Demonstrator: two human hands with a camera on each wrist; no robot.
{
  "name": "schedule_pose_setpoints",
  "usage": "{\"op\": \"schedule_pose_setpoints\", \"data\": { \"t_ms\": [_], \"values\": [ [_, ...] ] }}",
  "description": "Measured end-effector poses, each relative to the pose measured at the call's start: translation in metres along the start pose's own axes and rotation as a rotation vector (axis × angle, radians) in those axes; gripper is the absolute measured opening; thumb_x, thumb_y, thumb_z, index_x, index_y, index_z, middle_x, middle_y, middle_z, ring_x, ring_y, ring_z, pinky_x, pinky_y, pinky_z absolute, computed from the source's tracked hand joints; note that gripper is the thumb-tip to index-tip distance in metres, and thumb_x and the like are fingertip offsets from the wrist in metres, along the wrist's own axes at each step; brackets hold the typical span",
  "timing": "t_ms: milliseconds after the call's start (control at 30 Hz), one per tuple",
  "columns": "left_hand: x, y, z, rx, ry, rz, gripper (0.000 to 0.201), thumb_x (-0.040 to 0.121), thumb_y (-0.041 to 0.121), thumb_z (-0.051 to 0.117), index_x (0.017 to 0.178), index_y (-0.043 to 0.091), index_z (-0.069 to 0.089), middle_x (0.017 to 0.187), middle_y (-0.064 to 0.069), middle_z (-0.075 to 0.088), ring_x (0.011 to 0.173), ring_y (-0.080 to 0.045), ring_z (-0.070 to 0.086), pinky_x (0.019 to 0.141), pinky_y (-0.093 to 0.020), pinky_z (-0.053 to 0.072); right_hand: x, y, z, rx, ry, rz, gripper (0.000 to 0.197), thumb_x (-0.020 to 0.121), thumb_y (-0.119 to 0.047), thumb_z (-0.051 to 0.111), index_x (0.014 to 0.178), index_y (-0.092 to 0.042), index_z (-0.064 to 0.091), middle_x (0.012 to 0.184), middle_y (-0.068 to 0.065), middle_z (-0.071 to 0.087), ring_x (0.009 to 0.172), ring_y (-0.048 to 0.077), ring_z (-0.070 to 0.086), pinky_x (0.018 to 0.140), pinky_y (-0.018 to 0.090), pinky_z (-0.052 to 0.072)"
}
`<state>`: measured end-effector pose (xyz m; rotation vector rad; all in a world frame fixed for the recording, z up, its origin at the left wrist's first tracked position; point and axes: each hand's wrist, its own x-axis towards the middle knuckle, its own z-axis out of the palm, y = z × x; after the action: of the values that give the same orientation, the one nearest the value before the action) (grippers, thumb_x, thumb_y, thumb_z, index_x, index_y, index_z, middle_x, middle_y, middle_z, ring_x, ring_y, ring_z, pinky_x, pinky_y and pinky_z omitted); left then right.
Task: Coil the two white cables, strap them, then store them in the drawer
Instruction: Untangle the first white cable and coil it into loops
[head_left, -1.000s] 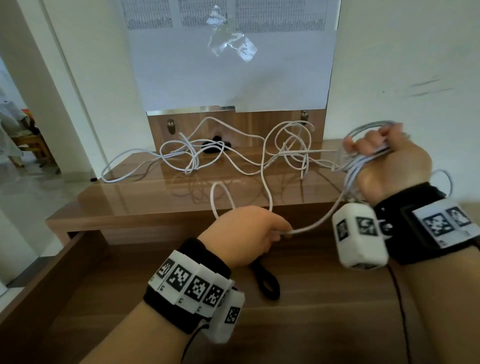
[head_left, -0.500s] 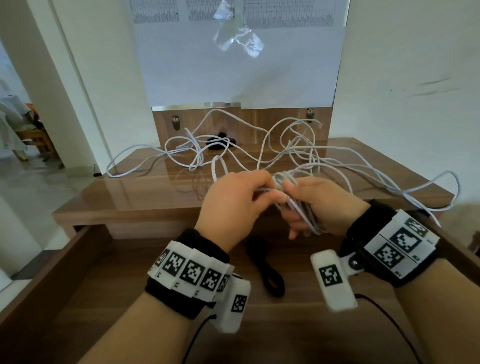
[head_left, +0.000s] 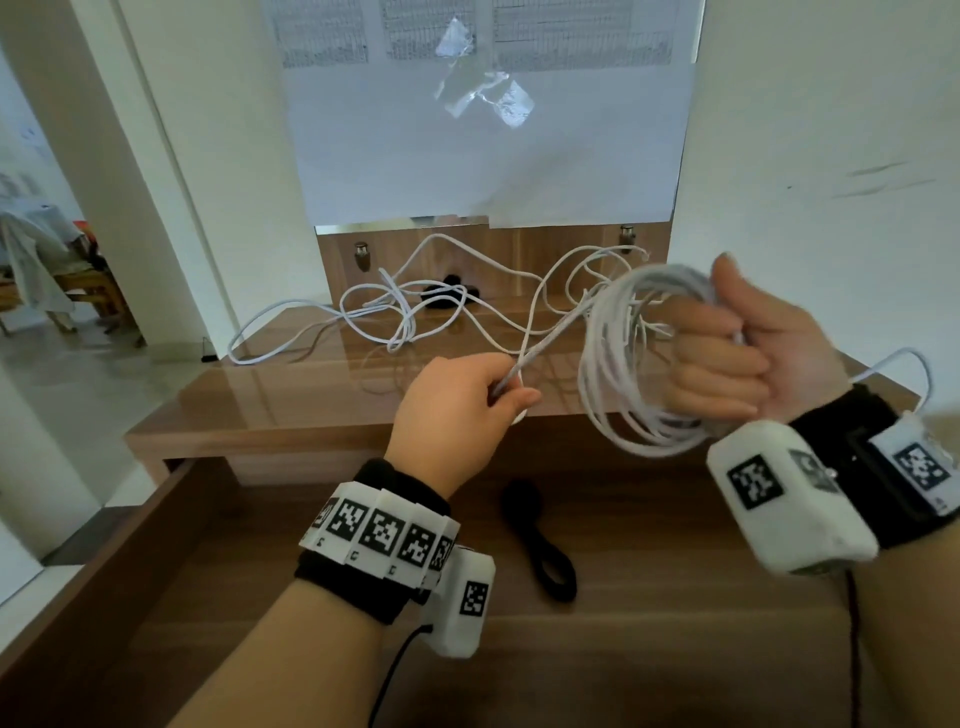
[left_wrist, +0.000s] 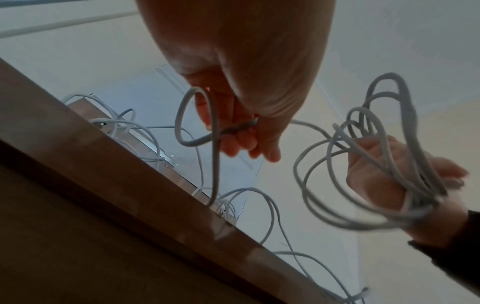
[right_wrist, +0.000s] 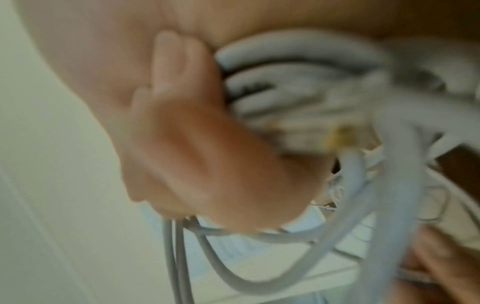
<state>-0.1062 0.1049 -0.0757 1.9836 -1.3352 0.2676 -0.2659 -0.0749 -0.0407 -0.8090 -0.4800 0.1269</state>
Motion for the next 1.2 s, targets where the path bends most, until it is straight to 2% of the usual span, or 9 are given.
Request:
{"op": "schedule_pose_setpoints", "data": {
  "t_ms": [200,400,500,600,767,900,1000,1133,1200],
  "values": [
    [0.003,0.0,-0.001,0.093,-0.093,-0.051,0.026,0.089,0.039,0.066,0.069,0.028,0.055,0.067,0.007,0.055,0.066,-0.009,0.054,0.063,-0.029,0.046,-0.013,-0.015,-0.013,0.292,0.029,-0.423,0.045,0.1,-0.046,0.038,0.073,-0.01,0.043,0.044,0.0,0.032,0.037,0.014,0.028,0.047,0.028,0.036],
    [-0.004,0.009,0.005,0.178,-0.486,0.065,0.012,0.089,0.024,0.065,0.089,0.035,0.069,0.086,0.015,0.061,0.091,-0.005,0.057,0.086,-0.028,0.043,-0.018,-0.023,-0.013,0.374,0.471,-0.901,0.043,0.098,-0.039,0.046,0.067,-0.009,0.047,0.044,0.001,0.036,0.032,0.017,0.035,0.041,0.025,0.044],
    [-0.003,0.014,0.01,0.07,-0.464,0.15,0.026,0.085,0.01,0.065,0.08,0.035,0.063,0.099,0.016,0.056,0.104,-0.005,0.048,0.097,-0.029,0.037,-0.009,-0.021,-0.012,0.197,0.748,-1.004,0.043,0.101,-0.037,0.041,0.065,-0.014,0.044,0.049,-0.004,0.031,0.037,0.013,0.03,0.051,0.021,0.046],
    [-0.005,0.019,0.016,-0.035,-0.357,0.033,0.038,0.079,-0.008,0.054,0.077,0.03,0.057,0.094,0.011,0.053,0.094,-0.01,0.052,0.08,-0.024,0.043,0.0,-0.015,-0.009,0.026,0.87,-1.03,0.04,0.103,-0.035,0.038,0.067,-0.016,0.04,0.05,-0.004,0.031,0.042,0.014,0.029,0.06,0.025,0.049],
    [-0.003,0.025,0.017,-0.809,0.008,-0.357,0.032,0.086,-0.004,0.049,0.065,0.012,0.066,0.071,-0.013,0.065,0.071,-0.018,0.061,0.07,-0.029,0.051,-0.003,-0.017,-0.008,0.05,0.908,-1.056,0.04,0.103,-0.034,0.037,0.069,-0.015,0.041,0.05,-0.003,0.035,0.042,0.014,0.031,0.061,0.028,0.052],
    [-0.002,0.027,0.008,-1.496,0.01,-0.303,0.031,0.099,-0.001,0.034,0.084,0.007,0.061,0.094,-0.017,0.071,0.085,-0.028,0.071,0.077,-0.033,0.059,-0.004,-0.018,-0.011,0.171,0.92,-1.043,0.043,0.104,-0.033,0.035,0.066,-0.014,0.038,0.051,-0.003,0.033,0.042,0.015,0.029,0.06,0.029,0.052],
    [-0.006,0.026,0.013,-0.977,0.028,-0.086,0.029,0.106,0.023,0.033,0.101,0.008,0.056,0.072,-0.006,0.06,0.047,-0.015,0.046,0.046,-0.022,0.043,-0.005,-0.019,-0.013,0.108,0.972,-1.046,0.04,0.103,-0.034,0.037,0.068,-0.015,0.039,0.052,-0.003,0.034,0.042,0.015,0.031,0.061,0.03,0.053],
    [-0.01,0.025,0.015,0.051,-0.181,0.216,0.031,0.103,0.041,0.029,0.104,0.023,0.055,0.076,0.004,0.059,0.066,-0.011,0.054,0.063,-0.035,0.047,0.001,-0.013,-0.01,-0.093,1.029,-1.016,0.038,0.104,-0.032,0.037,0.07,-0.015,0.041,0.051,-0.002,0.036,0.042,0.015,0.032,0.058,0.029,0.051],
    [-0.011,0.029,0.012,0.181,-0.323,0.315,0.026,0.104,0.04,0.034,0.103,0.027,0.057,0.081,0.006,0.06,0.075,-0.01,0.056,0.07,-0.035,0.048,0.009,-0.005,-0.009,-0.308,1.073,-0.892,0.035,0.103,-0.032,0.039,0.074,-0.015,0.046,0.051,-0.002,0.039,0.042,0.014,0.035,0.058,0.032,0.053]
  ]
}}
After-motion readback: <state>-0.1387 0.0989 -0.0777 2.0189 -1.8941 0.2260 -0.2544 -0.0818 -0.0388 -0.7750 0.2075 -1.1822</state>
